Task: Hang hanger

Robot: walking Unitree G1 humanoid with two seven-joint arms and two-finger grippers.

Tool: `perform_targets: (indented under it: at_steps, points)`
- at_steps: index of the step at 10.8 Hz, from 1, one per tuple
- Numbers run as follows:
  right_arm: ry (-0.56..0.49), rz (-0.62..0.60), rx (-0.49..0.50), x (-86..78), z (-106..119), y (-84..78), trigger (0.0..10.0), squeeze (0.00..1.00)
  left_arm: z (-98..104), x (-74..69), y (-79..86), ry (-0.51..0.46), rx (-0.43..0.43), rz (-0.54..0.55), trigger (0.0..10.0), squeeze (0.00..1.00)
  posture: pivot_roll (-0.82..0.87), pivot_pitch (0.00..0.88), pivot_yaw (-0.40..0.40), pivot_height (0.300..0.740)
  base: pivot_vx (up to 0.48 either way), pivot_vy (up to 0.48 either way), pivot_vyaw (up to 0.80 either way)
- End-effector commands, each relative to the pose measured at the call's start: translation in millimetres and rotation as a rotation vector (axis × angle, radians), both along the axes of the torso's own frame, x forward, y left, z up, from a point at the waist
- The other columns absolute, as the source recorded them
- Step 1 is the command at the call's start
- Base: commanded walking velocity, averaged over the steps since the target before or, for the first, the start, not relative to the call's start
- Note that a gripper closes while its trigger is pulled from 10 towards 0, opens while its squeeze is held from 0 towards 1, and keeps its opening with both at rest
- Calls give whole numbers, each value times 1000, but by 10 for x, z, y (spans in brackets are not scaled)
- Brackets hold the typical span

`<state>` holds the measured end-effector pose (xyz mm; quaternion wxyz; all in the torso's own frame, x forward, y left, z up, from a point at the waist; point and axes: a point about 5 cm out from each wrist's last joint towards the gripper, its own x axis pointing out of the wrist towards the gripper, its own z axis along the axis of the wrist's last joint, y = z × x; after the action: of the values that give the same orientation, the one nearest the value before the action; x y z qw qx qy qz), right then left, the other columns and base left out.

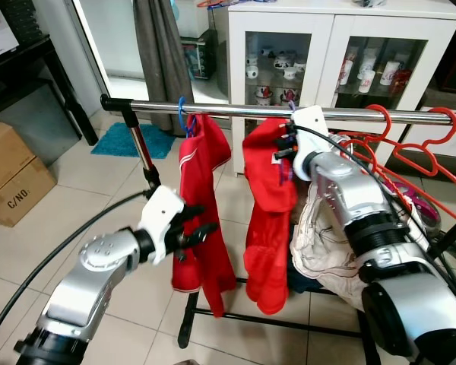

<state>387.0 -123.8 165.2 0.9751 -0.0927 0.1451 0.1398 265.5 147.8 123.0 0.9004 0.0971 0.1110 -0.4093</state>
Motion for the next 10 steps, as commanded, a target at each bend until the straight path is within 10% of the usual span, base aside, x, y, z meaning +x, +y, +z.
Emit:
perform_targets:
  at_steps: [1,2,10]
  points:
    - [46,-10,21,-39,-89,-16,10000,47,-13,5,-3,0,20,1,10000,0,-70,0,69,740,0,0,0]
    - [51,-1,61,-65,-73,4,10000,1000,-16,4,-1,-1,24,3,10000,0,-70,0,69,740,0,0,0]
    - [33,-80,52,-350,206,-41,10000,1000,-13,7,6,-3,48,18,10000,0,-73,0,65,740,0,0,0]
